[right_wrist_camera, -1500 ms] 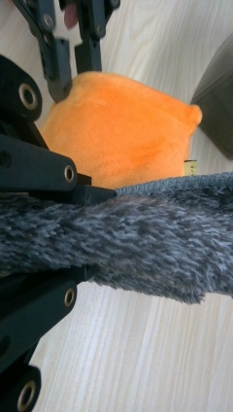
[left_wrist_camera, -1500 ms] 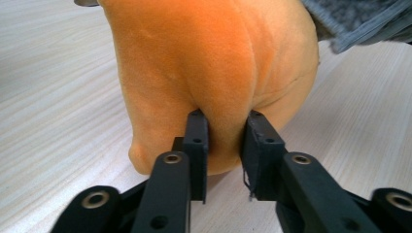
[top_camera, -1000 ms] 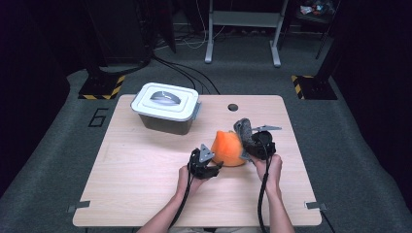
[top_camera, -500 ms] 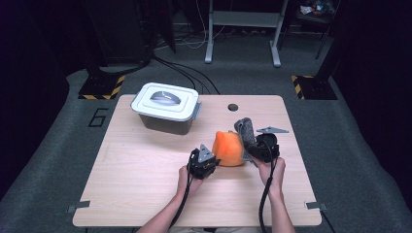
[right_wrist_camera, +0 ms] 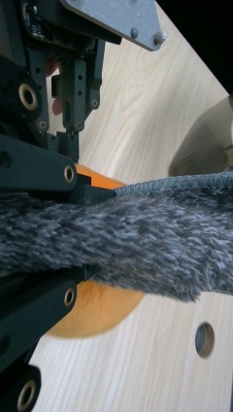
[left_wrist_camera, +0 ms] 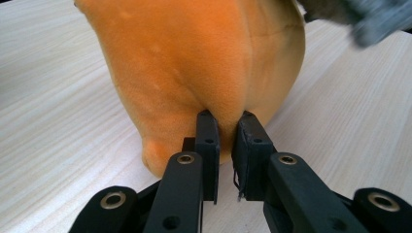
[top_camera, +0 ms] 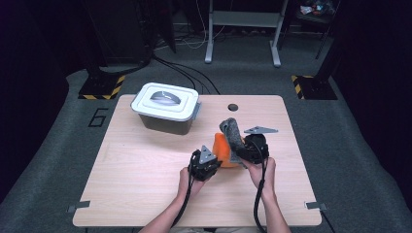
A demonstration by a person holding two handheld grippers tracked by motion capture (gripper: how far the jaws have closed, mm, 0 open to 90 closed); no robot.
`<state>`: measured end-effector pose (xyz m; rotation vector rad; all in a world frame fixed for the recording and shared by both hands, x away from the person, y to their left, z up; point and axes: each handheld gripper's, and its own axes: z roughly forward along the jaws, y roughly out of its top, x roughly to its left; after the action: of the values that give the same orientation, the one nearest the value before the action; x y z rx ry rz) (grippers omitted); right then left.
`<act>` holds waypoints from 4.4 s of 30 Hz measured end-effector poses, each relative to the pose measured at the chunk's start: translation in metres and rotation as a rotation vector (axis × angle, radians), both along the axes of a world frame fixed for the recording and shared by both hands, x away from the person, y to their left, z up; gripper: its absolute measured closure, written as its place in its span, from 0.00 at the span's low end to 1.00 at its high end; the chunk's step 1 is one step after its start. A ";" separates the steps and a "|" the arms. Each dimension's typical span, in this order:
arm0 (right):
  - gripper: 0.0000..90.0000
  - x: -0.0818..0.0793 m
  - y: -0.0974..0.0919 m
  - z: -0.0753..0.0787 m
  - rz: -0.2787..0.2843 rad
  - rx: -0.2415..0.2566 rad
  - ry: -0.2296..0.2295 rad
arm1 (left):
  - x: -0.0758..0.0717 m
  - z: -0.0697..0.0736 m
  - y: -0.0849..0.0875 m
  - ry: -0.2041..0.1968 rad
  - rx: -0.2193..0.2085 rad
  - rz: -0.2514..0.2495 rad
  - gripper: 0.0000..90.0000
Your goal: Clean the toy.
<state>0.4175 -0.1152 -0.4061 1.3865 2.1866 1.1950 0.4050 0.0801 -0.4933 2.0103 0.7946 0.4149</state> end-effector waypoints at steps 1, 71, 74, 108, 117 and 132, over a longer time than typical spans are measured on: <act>0.83 0.002 0.003 -0.003 0.005 -0.008 0.015 | 0.000 0.000 0.000 0.000 0.003 -0.002 0.90; 0.84 0.025 -0.054 -0.061 -0.230 -0.084 0.124 | 0.007 -0.010 -0.002 -0.039 0.052 0.031 0.88; 0.84 0.030 -0.057 -0.069 -0.233 -0.089 0.147 | 0.007 -0.010 -0.002 -0.041 0.052 0.032 0.88; 0.84 0.004 -0.008 0.000 -0.010 0.018 0.021 | 0.007 -0.009 0.000 -0.030 0.045 0.035 0.88; 0.84 0.013 0.010 -0.016 0.014 0.004 0.055 | 0.007 -0.009 -0.002 -0.040 0.064 0.034 0.88; 0.84 0.012 0.016 -0.022 -0.027 -0.143 -0.005 | 0.007 -0.009 -0.001 -0.038 0.060 0.033 0.88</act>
<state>0.4295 -0.0989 -0.4277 1.3482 2.1951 1.0097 0.4120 0.0791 -0.5025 2.0412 0.8013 0.4997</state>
